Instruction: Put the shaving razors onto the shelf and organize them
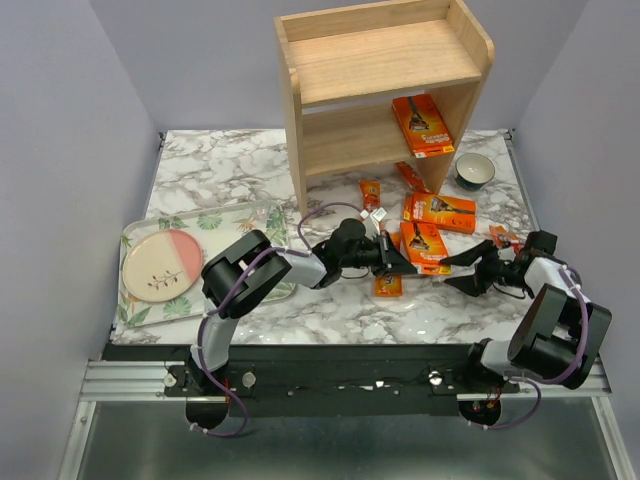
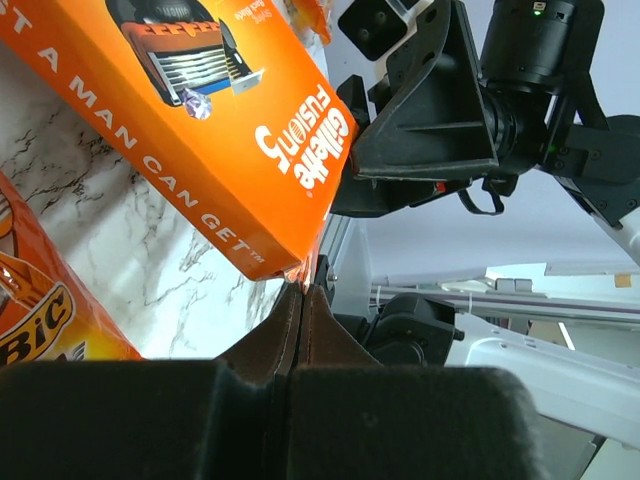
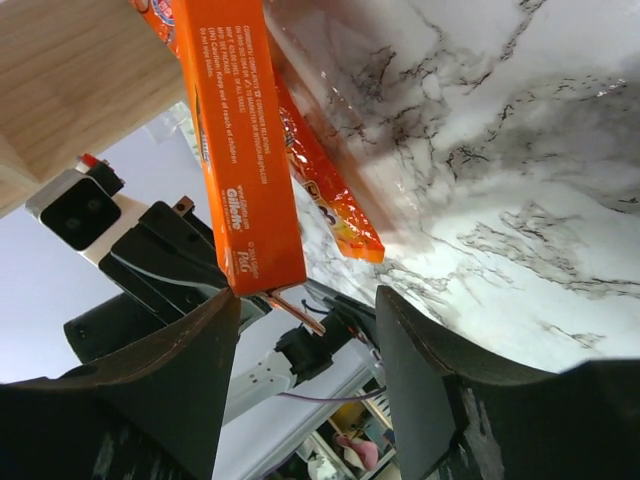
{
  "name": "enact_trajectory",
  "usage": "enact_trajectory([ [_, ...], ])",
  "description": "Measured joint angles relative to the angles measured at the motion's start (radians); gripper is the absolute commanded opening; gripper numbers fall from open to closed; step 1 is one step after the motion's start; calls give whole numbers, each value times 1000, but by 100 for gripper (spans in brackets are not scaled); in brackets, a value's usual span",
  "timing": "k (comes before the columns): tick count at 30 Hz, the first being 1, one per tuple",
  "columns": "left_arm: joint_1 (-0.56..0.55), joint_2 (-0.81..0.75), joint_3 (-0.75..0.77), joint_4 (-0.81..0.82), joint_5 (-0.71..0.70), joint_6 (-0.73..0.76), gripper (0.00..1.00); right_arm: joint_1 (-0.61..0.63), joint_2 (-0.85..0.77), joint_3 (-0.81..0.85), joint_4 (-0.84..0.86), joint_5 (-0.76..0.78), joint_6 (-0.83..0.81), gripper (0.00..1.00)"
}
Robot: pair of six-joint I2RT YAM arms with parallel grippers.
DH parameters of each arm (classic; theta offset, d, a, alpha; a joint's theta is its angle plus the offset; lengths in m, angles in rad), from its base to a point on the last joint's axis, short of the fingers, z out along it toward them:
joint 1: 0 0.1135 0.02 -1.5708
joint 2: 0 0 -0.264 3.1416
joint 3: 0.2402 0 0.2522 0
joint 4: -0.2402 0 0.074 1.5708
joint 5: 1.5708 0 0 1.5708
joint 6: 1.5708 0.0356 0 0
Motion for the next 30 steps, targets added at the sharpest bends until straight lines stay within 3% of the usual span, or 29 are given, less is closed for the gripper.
enact_trajectory([
  [6,-14,0,5,-2,1,10,0,0,13,-21,100,-8,53,61],
  [18,-31,1,5,-8,0,32,1,0,48,-51,214,-22,113,30],
  [19,-30,1,5,-8,-1,35,25,0,48,-51,220,-29,113,28],
  [22,-27,1,6,-10,4,55,53,0,47,-47,219,-37,107,24],
  [26,-28,-21,-27,0,71,139,68,0,30,12,130,-44,39,22],
  [30,-7,-163,-116,-63,194,285,69,0,-11,121,-12,-68,-89,21],
])
